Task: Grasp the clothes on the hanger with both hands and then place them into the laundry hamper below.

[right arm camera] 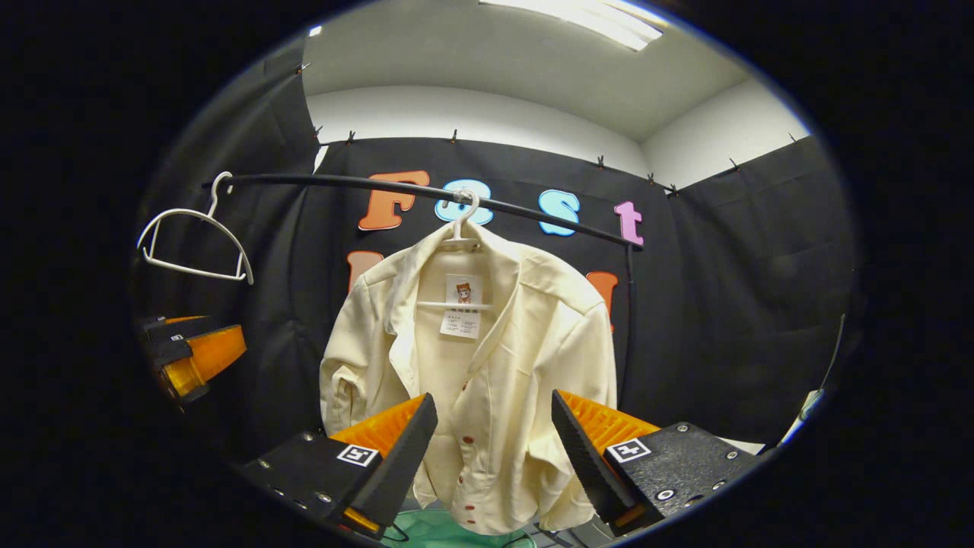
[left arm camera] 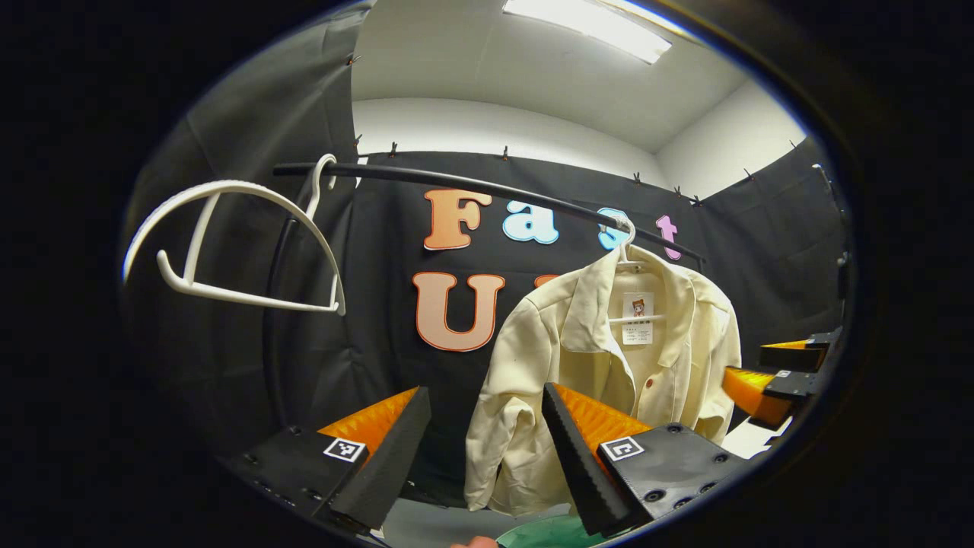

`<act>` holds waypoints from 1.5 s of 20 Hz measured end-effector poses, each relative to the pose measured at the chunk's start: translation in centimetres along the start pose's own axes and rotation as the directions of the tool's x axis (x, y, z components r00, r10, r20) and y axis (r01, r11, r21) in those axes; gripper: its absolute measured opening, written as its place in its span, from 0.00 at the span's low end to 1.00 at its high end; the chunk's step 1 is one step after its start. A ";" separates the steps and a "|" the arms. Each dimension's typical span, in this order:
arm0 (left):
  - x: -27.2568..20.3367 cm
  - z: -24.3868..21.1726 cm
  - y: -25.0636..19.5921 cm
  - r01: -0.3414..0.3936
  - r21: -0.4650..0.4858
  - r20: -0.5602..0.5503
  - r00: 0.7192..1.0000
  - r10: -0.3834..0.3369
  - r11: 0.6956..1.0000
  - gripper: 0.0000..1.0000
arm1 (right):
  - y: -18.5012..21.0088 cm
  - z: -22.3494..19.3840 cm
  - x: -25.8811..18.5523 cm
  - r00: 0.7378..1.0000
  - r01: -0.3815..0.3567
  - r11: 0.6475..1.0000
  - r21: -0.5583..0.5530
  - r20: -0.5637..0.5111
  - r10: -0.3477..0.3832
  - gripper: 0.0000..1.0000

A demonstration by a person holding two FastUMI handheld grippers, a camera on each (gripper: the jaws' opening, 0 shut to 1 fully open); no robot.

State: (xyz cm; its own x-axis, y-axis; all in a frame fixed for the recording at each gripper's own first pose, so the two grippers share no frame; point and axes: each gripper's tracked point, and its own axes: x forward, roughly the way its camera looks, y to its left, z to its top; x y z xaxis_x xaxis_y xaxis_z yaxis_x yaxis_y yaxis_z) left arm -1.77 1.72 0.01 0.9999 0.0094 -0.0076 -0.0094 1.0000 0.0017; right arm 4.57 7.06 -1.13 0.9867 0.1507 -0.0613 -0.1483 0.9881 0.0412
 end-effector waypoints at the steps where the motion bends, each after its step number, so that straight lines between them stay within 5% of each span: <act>1: 0.1 0.0 0.1 -0.001 -0.002 -0.003 1.000 0.001 1.000 0.96 | 0.3 -0.5 1.6 1.000 0.002 1.000 -0.009 -0.015 -0.002 0.93; 9: 0.2 -0.5 0.4 -0.013 0.010 -0.006 1.000 0.013 1.000 0.96 | -1.2 -6.2 12.0 0.977 0.150 0.987 0.061 -0.161 -0.138 0.93; 15: 1.3 -1.6 -0.5 0.023 -0.011 -0.012 1.000 -0.023 1.000 0.96 | -4.2 -7.6 14.6 0.973 0.161 0.987 0.000 -0.167 -0.159 0.91; 17: 1.8 -2.1 -2.2 0.065 -0.029 -0.010 0.998 -0.065 0.998 0.92 | -6.2 -7.4 14.4 0.971 0.177 0.984 -0.023 -0.157 -0.178 0.63; 18: 2.3 -2.3 -3.2 0.089 -0.041 -0.007 0.996 -0.090 0.995 1.00 | -7.3 -7.2 14.0 0.969 0.190 0.981 -0.028 -0.154 -0.192 0.24; 20: 3.4 -2.7 -5.8 0.143 -0.075 -0.005 0.990 -0.144 0.987 0.96 | -8.0 -6.2 12.9 0.974 0.180 0.983 -0.021 -0.137 -0.181 0.09; 27: 8.7 -4.2 -15.6 0.303 -0.207 0.008 0.951 -0.308 0.930 0.96 | -9.9 -1.6 6.5 0.985 0.156 0.984 -0.080 -0.062 -0.161 0.03; 30: 11.3 -5.7 -18.0 0.298 -0.227 0.010 0.953 -0.303 0.927 1.00 | -10.6 -0.2 5.5 0.986 0.156 0.985 -0.079 -0.051 -0.160 0.03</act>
State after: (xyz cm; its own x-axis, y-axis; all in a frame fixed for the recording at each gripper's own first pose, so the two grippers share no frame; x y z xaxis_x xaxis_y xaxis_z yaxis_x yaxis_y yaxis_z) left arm 9.62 -16.15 -5.81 0.9557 -0.2944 0.0021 0.2871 0.9304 -0.2279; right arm 11.60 -2.62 -2.16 0.9930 -0.0078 -0.1181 0.0022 0.9988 -0.0480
